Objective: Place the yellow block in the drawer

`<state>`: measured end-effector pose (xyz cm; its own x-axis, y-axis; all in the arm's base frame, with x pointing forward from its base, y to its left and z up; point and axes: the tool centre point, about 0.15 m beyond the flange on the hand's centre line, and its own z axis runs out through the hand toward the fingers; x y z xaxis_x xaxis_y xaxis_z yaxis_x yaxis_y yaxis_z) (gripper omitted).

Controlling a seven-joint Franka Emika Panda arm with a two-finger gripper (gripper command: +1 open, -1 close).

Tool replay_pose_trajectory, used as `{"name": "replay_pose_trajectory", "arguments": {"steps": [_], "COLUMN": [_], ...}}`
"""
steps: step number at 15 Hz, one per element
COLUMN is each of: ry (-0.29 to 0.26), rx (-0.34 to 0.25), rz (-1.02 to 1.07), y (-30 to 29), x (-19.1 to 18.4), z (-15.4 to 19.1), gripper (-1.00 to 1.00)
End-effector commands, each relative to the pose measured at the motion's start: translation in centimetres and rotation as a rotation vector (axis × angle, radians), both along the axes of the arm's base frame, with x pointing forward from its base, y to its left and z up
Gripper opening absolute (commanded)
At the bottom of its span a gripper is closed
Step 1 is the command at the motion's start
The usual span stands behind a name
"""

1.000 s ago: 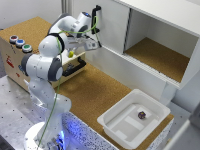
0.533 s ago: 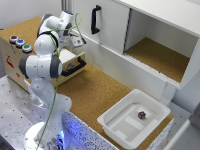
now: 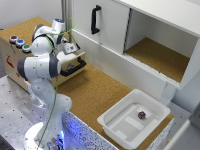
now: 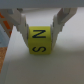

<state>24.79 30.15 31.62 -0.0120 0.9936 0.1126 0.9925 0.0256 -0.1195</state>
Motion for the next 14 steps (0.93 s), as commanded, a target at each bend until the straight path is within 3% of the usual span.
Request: {"name": "replay_pose_trajectory", "arguments": {"steps": [1, 2, 5, 6, 8, 9, 14], "ry": [-0.148, -0.188, -0.204, -0.197, -0.234, -0.197, -0.197], "rx": [0.099, 0.117, 0.141, 0.101, -0.009, -0.032, 0.045], "rz": [-0.044, -0.024, -0.011, -0.009, -0.061, -0.11, -0.406], "y": [-1.7, -2.1, -3.3, -3.7, -4.6, -5.0, -11.8], "x": [-1.9, -1.8, -1.2, -1.2, -0.8, -0.3, 4.3], "z": [0.2, 1.6, 7.4, 8.8, 10.2, 10.6, 15.1], "gripper": [1.0, 1.0, 1.0, 1.0, 1.0, 1.0, 1.0]}}
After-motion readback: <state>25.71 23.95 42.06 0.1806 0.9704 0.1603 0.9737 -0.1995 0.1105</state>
